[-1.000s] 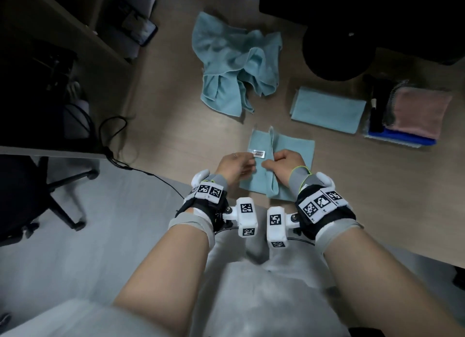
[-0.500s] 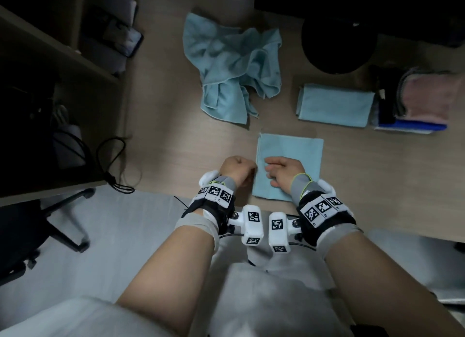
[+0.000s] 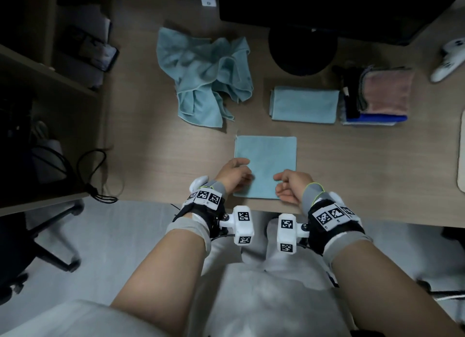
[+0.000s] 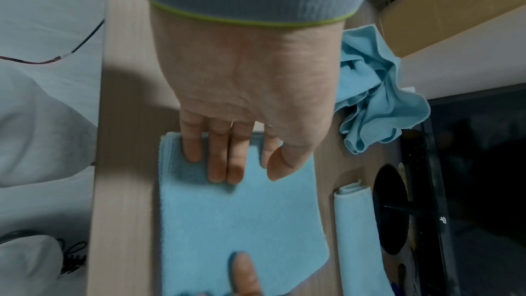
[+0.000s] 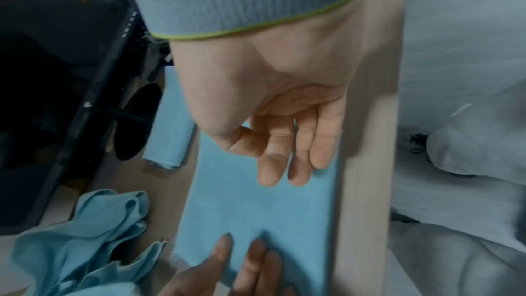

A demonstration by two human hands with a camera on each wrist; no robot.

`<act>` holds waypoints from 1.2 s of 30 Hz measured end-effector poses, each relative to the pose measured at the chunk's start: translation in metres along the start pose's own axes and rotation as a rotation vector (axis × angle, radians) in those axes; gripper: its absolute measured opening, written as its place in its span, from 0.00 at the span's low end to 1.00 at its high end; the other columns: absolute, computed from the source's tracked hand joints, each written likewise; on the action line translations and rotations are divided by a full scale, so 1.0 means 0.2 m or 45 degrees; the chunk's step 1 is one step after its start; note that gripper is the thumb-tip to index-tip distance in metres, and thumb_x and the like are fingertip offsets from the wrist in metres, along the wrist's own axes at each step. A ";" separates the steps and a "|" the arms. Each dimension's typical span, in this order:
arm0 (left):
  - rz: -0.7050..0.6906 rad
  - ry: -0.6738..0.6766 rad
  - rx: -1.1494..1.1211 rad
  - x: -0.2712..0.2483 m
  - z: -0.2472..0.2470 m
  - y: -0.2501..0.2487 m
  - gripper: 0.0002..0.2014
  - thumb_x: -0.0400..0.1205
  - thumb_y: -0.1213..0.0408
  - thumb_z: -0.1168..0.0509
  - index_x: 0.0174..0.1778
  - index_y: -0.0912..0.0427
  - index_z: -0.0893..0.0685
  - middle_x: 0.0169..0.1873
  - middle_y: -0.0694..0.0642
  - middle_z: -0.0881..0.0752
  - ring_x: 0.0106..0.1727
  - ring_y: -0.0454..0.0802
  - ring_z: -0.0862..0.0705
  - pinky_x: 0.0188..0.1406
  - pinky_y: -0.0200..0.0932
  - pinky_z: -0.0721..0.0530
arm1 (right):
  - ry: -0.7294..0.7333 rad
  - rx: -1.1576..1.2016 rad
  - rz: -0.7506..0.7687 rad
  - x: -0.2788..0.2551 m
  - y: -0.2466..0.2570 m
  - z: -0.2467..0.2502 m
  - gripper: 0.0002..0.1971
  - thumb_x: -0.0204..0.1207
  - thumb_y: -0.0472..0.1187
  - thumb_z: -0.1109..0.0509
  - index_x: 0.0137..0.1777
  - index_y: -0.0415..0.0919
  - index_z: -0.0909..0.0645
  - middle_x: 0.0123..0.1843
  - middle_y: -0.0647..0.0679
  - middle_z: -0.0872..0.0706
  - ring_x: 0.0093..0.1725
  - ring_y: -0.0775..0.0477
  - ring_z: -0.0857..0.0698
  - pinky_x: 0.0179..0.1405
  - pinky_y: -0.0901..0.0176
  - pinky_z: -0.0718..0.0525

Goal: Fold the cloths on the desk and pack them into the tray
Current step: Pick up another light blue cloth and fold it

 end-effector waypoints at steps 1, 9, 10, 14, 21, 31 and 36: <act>-0.008 -0.024 -0.013 0.00 0.00 0.01 0.15 0.80 0.71 0.39 0.61 0.52 0.23 0.43 0.62 0.14 0.29 0.49 0.22 0.27 0.37 0.32 | 0.035 0.012 -0.027 0.00 -0.05 0.01 0.09 0.78 0.42 0.38 0.48 0.43 0.16 0.36 0.43 0.12 0.35 0.46 0.13 0.39 0.60 0.14; -0.146 -0.179 -0.023 -0.01 -0.01 0.04 0.23 0.78 0.75 0.38 0.70 0.57 0.23 0.38 0.54 0.20 0.22 0.42 0.27 0.19 0.30 0.31 | -0.026 0.212 0.065 0.07 -0.14 0.12 0.05 0.80 0.37 0.39 0.47 0.40 0.22 0.35 0.42 0.16 0.32 0.45 0.19 0.35 0.60 0.23; -0.173 -0.193 -0.004 -0.02 -0.02 0.04 0.23 0.78 0.74 0.38 0.70 0.56 0.23 0.45 0.54 0.19 0.25 0.42 0.25 0.20 0.29 0.29 | -0.058 0.223 0.072 0.07 -0.14 0.16 0.04 0.79 0.35 0.40 0.47 0.39 0.24 0.34 0.42 0.19 0.29 0.46 0.22 0.32 0.61 0.25; -0.184 -0.234 -0.108 -0.02 -0.05 0.02 0.16 0.80 0.73 0.40 0.62 0.56 0.19 0.40 0.56 0.19 0.29 0.47 0.26 0.23 0.32 0.26 | -0.120 0.232 0.141 0.04 -0.06 0.26 0.08 0.79 0.34 0.39 0.38 0.38 0.24 0.33 0.42 0.20 0.28 0.46 0.22 0.30 0.57 0.20; -0.146 -0.186 -0.261 0.00 -0.09 -0.13 0.11 0.83 0.71 0.38 0.61 0.60 0.21 0.28 0.54 0.25 0.27 0.48 0.25 0.30 0.38 0.22 | 0.041 0.311 0.350 0.04 0.26 0.12 0.08 0.79 0.34 0.36 0.54 0.42 0.20 0.40 0.45 0.16 0.31 0.48 0.19 0.32 0.62 0.21; -0.064 -0.178 -0.200 0.10 0.01 -0.17 0.17 0.81 0.72 0.41 0.64 0.51 0.25 0.35 0.58 0.15 0.33 0.55 0.17 0.38 0.44 0.21 | -0.155 0.241 0.348 0.23 0.35 0.18 0.19 0.78 0.32 0.37 0.68 0.39 0.20 0.33 0.50 0.24 0.30 0.54 0.27 0.22 0.69 0.30; -0.089 -0.211 -0.216 0.06 0.04 -0.20 0.13 0.80 0.71 0.39 0.58 0.53 0.22 0.32 0.56 0.17 0.26 0.51 0.18 0.31 0.41 0.18 | -0.224 0.209 0.370 0.21 0.34 0.21 0.16 0.70 0.37 0.32 0.57 0.49 0.16 0.33 0.50 0.17 0.32 0.52 0.21 0.38 0.57 0.20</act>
Point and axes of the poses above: each hand's wrist, its own x-axis towards the middle knuckle, its own z-axis out of the back of the hand, y = z × x, the point moved 8 cm from there along x, towards the middle knuckle
